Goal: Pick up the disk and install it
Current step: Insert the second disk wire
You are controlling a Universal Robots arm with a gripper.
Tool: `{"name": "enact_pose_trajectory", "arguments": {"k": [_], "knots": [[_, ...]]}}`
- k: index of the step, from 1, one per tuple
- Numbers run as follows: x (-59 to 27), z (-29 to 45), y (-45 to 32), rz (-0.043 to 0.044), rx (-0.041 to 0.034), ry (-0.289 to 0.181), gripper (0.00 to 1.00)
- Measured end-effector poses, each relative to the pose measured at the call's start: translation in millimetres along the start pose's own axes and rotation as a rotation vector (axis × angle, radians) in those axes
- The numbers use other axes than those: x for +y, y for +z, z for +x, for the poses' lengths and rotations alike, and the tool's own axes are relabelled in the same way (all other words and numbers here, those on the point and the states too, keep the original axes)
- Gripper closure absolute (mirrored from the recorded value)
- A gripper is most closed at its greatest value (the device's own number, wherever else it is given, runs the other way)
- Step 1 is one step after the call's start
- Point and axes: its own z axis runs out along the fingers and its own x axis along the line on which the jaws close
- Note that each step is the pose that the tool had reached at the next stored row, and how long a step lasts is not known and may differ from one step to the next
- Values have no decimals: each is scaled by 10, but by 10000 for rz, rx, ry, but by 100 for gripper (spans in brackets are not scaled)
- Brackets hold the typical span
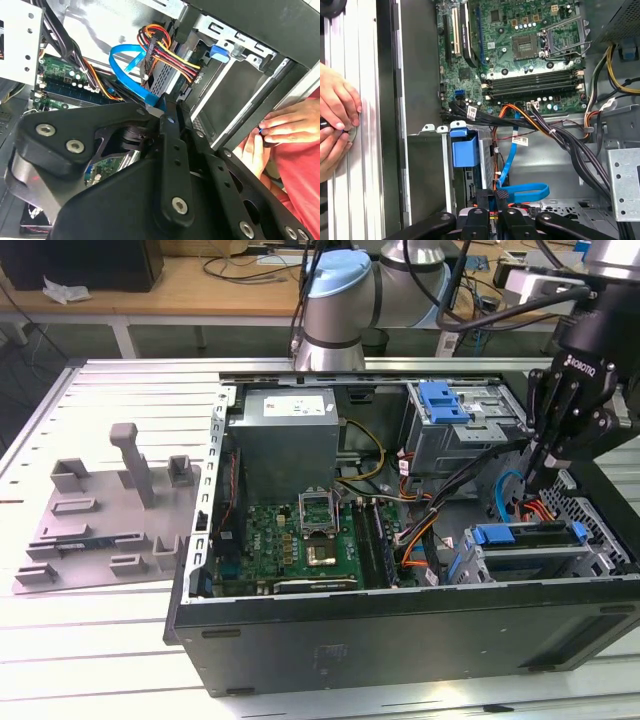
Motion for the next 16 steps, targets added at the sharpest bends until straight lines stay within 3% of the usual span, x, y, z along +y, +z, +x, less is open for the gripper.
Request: {"name": "enact_pose_trajectory", "arguments": {"k": [7, 8, 9, 13, 14, 16], "knots": [[4, 9, 5, 2, -21, 1, 84], [4, 33, 11, 10, -135, -5, 84], [4, 46, 14, 17, -197, -10, 84], [8, 105, 28, 53, -380, -16, 84], [9, 136, 36, 93, -452, -12, 84], [11, 165, 43, 160, -512, -1, 84]]}}
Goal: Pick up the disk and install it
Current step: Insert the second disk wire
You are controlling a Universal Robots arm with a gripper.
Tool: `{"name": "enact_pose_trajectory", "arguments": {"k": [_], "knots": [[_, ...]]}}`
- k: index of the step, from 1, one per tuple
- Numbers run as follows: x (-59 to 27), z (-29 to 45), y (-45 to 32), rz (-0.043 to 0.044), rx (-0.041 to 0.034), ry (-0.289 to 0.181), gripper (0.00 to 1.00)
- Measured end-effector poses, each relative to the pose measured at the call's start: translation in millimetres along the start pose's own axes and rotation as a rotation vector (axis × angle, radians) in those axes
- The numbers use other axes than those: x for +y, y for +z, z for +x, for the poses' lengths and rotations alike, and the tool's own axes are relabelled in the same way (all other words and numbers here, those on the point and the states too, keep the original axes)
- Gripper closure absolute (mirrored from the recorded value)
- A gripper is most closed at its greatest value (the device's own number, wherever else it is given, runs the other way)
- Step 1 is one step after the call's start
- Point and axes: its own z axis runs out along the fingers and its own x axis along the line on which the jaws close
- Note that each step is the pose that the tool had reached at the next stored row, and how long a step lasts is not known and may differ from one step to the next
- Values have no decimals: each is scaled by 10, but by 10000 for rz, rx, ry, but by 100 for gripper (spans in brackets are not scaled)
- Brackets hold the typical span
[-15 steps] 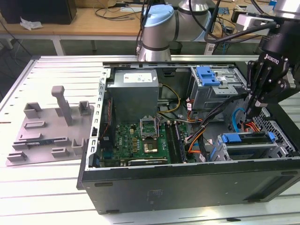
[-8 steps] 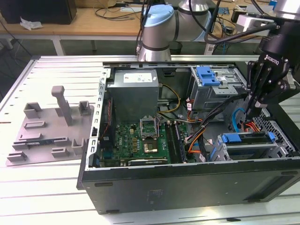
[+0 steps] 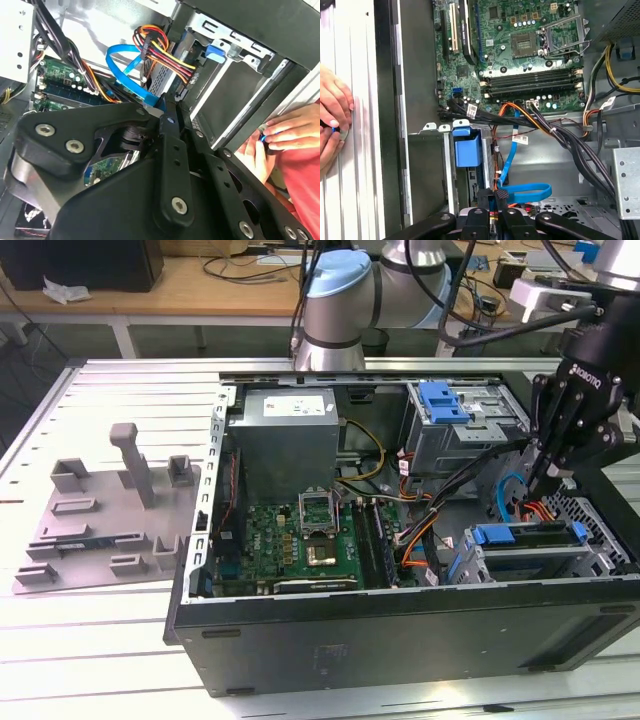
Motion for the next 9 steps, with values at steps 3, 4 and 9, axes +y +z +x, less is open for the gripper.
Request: {"name": "enact_pose_trajectory", "arguments": {"k": [3, 4, 9], "knots": [[8, 98, 20, 281, -185, 45, 84], [10, 112, 23, 333, -221, 53, 84], [80, 167, 44, 604, -358, 97, 84]]}}
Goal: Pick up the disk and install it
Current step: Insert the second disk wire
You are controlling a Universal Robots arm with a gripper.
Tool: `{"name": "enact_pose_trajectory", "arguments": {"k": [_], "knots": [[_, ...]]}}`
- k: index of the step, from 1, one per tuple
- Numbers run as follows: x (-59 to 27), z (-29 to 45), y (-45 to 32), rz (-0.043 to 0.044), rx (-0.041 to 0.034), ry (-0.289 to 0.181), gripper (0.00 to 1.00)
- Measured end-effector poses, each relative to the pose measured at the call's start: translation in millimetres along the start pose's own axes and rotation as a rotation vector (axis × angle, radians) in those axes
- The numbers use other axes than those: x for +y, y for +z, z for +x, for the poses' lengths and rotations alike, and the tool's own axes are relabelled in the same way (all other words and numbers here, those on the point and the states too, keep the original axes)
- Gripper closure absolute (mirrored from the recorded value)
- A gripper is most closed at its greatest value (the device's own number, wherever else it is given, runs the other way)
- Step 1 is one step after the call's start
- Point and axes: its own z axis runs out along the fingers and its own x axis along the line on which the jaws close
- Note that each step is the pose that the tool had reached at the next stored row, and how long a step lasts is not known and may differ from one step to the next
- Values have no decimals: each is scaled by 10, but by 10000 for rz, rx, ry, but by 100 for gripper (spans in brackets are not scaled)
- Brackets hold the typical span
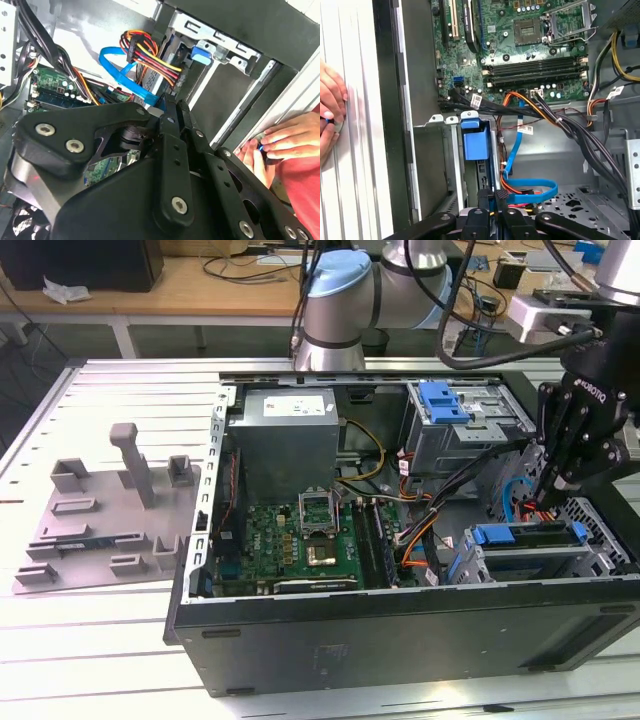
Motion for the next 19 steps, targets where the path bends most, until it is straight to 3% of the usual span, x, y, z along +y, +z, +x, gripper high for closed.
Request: {"name": "enact_pose_trajectory", "arguments": {"k": [2, 5, 12, 14, 16, 19], "knots": [[53, 39, 14, 107, -69, 19, 84], [48, 120, 30, 150, -185, 24, 84], [47, 131, 36, 148, -224, 26, 84], [46, 145, 41, 139, -313, 25, 84], [41, 194, 52, 120, -515, 20, 84], [39, 217, 64, 115, -643, -31, 84]]}}
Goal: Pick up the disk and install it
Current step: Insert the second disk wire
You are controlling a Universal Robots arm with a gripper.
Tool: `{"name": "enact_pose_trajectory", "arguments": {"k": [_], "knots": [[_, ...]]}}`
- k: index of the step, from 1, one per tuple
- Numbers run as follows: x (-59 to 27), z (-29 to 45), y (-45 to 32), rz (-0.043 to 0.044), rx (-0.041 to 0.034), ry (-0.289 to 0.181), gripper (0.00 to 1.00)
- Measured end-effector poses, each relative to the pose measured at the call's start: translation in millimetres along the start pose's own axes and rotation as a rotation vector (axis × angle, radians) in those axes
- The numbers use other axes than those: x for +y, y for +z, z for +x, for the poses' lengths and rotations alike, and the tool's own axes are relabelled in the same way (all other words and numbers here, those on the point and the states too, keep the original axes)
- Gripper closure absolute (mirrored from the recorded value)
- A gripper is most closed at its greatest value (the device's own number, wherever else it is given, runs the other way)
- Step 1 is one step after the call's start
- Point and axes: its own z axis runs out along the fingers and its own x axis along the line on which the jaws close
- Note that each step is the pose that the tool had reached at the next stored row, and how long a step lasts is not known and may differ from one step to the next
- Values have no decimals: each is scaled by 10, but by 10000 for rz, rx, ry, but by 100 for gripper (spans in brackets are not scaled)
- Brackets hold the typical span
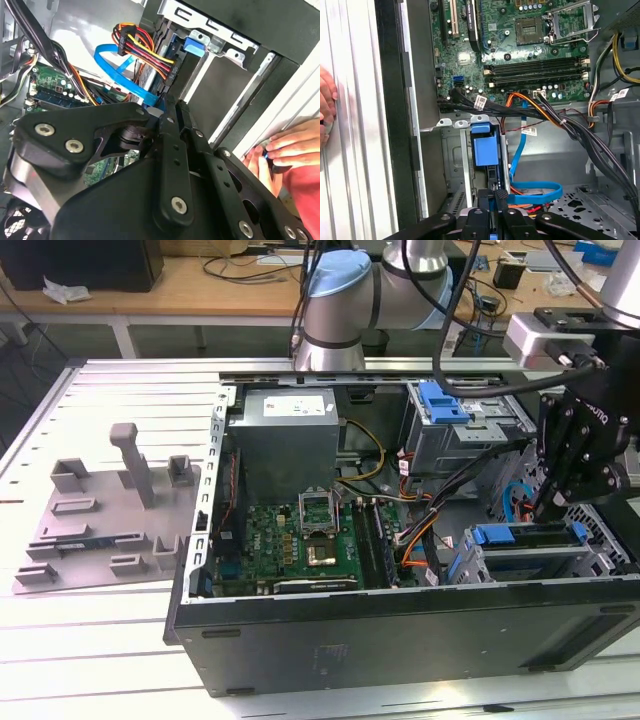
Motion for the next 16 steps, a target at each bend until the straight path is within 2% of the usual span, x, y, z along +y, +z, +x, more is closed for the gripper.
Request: {"name": "enact_pose_trajectory", "arguments": {"k": [9, 12, 16], "knots": [[-2, -3, 38, 63, -127, -781, 84], [-1, -4, 44, 70, -159, -883, 84], [-1, -4, 48, 75, -258, -962, 84]]}}
